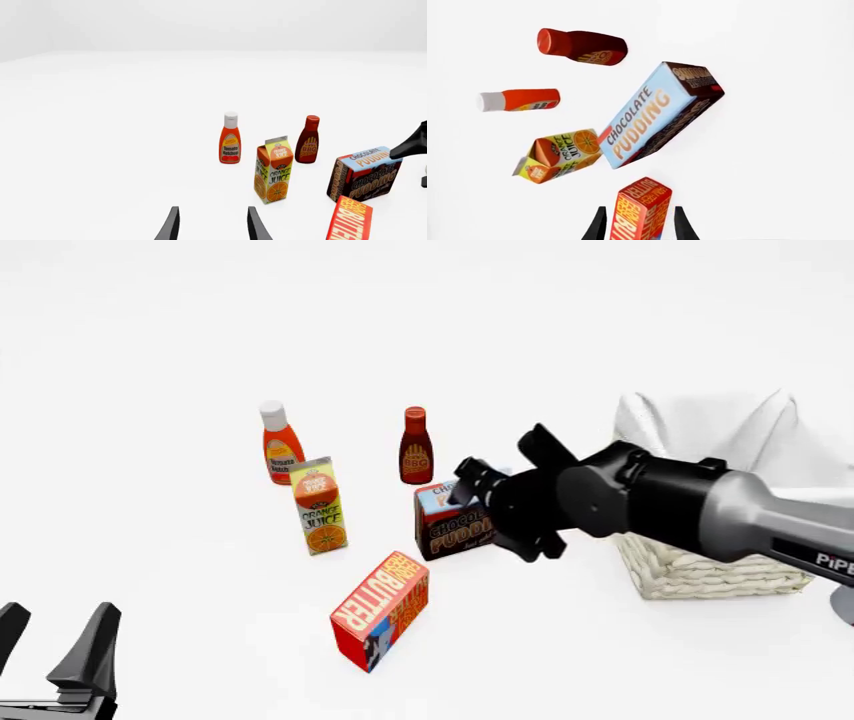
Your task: Pick the butter and place it in the basket.
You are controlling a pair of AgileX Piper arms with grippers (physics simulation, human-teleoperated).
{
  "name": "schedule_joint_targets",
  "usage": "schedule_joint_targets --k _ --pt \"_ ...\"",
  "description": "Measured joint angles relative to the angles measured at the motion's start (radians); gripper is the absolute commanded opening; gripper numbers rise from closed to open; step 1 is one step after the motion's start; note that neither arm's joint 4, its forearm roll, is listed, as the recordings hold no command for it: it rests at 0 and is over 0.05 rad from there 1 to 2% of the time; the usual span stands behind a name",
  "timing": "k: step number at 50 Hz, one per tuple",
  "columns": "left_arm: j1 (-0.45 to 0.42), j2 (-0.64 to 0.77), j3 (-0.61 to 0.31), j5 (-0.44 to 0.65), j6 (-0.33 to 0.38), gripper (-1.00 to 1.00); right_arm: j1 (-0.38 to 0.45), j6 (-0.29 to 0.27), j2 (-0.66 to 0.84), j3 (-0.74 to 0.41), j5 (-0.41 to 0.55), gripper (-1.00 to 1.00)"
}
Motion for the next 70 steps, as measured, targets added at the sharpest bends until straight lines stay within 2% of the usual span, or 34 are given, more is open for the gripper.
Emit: schedule_joint_targets --k 24,57,70 --pt "0.000 0.000 0.000 0.000 0.000 1.00 0.032 -0.013 0.029 -0.051 0.047 1.00" --pt "0.000 0.000 0.000 0.000 0.000 1.00 0.037 -0.069 0.035 -0.113 0.125 1.00" --pt "0.000 0.000 0.000 0.000 0.000 1.00 0.035 -0.058 0.042 -0.119 0.132 1.00"
